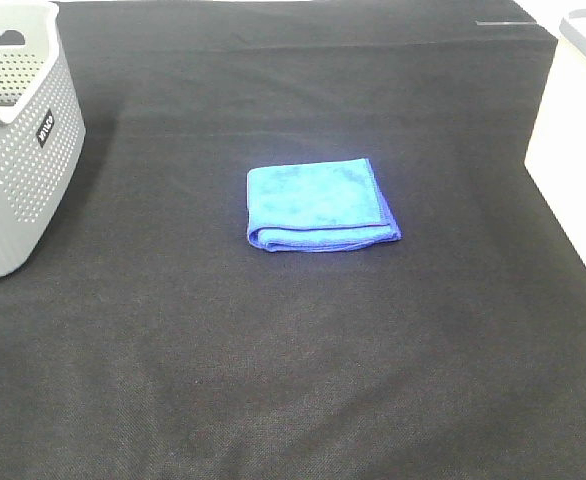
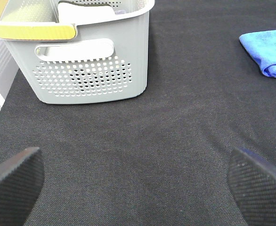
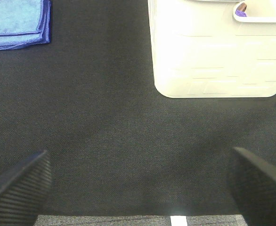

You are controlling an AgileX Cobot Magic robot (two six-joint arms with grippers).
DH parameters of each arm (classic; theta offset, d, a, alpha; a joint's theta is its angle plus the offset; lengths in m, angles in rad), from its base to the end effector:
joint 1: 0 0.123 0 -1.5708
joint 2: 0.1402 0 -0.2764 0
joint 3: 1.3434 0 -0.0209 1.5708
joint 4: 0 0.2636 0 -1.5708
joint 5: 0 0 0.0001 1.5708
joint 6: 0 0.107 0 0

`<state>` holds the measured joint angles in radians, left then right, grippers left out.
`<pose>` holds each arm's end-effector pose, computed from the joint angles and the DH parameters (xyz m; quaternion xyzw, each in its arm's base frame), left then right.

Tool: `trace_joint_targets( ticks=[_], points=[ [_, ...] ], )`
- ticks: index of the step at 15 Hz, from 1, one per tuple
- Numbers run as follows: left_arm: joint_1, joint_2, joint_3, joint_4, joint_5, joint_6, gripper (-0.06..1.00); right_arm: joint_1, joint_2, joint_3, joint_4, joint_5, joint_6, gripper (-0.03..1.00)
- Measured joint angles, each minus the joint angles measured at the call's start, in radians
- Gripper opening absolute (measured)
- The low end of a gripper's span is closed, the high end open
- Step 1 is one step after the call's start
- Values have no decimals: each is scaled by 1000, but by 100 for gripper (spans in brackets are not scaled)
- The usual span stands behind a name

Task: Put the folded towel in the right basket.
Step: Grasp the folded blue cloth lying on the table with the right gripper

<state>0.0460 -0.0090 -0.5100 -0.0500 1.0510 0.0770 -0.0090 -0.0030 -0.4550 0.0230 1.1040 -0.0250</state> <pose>0.0274 -0.0034 0.2805 0.0142 0.8453 0.0079 0.5341 0.0314 0.0019 0.2586 -0.0074 0.8746 0.0032 0.4848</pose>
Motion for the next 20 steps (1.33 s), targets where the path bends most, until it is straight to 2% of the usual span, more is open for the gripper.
trace_joint_targets(
  ticks=[20],
  points=[
    [0,0,0,-2,0,9,99,0,0,0,0,0,0,97]
  ],
)
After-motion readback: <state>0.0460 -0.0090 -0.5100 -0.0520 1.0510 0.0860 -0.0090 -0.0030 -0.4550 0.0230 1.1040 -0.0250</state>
